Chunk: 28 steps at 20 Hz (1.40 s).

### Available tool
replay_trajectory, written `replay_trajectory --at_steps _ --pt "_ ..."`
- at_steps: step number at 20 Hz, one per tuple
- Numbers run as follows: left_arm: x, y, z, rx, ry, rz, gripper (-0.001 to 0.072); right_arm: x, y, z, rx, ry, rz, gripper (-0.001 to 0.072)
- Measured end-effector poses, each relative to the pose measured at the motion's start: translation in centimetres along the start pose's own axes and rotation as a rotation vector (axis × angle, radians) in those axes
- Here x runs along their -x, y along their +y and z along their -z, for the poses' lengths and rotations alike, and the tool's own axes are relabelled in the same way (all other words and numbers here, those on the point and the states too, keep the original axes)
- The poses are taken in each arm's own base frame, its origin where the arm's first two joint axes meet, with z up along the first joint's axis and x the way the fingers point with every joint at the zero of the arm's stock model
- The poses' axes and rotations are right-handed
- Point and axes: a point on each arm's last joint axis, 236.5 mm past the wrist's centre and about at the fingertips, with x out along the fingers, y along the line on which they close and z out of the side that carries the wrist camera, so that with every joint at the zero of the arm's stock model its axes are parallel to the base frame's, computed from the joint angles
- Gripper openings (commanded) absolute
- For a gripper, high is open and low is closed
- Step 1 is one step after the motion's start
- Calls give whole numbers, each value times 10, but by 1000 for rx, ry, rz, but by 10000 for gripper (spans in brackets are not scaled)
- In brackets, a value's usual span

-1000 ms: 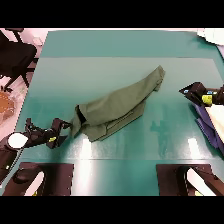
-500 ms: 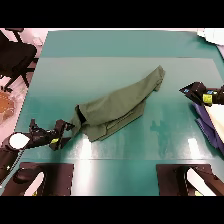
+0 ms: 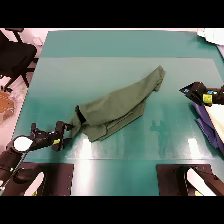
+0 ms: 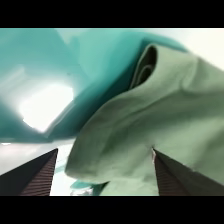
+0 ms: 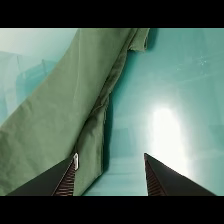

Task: Fold the shirts.

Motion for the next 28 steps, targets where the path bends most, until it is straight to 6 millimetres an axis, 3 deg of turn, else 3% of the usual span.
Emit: replay_trajectory --at_steps 3,4,5,6,8,19,28 --pt "-1 -7 -5 31 -19 40 709 0 0 0 0 0 0 476" --pt "-1 -9 -6 38 -21 50 665 0 0 0 0 0 0 477" --pt "-2 -10 -6 45 -23 57 402 0 0 0 0 0 0 477" --pt "-2 -11 -7 48 -26 63 208 0 0 0 0 -1 0 477" --pt "-2 -14 -9 52 -32 74 50 0 0 0 0 -2 0 477" --pt "3 -40 -9 -20 -37 173 20 0 0 1 -1 5 -1 476" --pt "51 -124 -26 -481 -237 297 22 2 2 35 0 146 -10 477"
